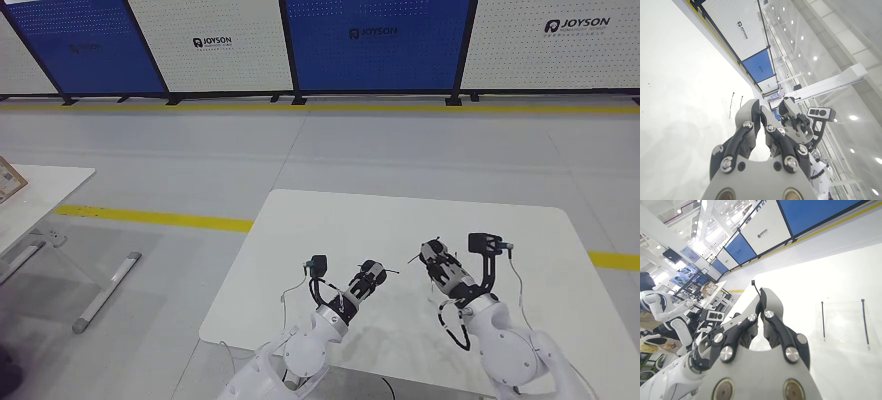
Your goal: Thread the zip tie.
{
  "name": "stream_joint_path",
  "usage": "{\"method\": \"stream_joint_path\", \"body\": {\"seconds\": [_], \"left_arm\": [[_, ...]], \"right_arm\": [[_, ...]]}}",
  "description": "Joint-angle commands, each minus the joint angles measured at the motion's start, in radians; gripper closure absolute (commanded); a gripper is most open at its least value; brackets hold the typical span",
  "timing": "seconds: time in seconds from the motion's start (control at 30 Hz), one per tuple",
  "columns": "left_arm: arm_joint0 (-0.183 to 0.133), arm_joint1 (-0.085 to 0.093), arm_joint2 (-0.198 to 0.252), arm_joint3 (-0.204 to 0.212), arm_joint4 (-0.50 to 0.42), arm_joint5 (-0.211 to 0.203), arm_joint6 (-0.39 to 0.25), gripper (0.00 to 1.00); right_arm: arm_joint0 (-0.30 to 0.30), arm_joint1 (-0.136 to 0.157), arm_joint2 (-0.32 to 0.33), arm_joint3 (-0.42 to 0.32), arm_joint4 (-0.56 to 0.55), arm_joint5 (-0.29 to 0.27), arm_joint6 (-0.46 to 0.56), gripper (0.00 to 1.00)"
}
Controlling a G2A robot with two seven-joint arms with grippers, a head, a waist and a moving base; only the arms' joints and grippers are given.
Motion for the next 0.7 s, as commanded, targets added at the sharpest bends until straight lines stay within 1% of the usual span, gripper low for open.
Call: {"method": "stream_joint_path", "body": {"seconds": [0.0, 0.1, 0.53, 0.67], "left_arm": [[0.0, 0.0, 0.0, 0.0, 0.0, 0.0, 0.0, 1.0], [0.0, 0.0, 0.0, 0.0, 0.0, 0.0, 0.0, 1.0], [0.0, 0.0, 0.0, 0.0, 0.0, 0.0, 0.0, 1.0], [0.0, 0.0, 0.0, 0.0, 0.0, 0.0, 0.0, 1.0]], "right_arm": [[-0.007, -0.001, -0.01, 0.005, -0.009, -0.004, -0.003, 1.0], [-0.013, -0.005, -0.021, 0.01, -0.002, 0.004, -0.013, 1.0], [-0.013, -0.005, -0.021, 0.01, -0.002, 0.004, -0.013, 1.0], [-0.022, -0.008, -0.02, 0.022, 0.016, -0.011, -0.046, 1.0]]}}
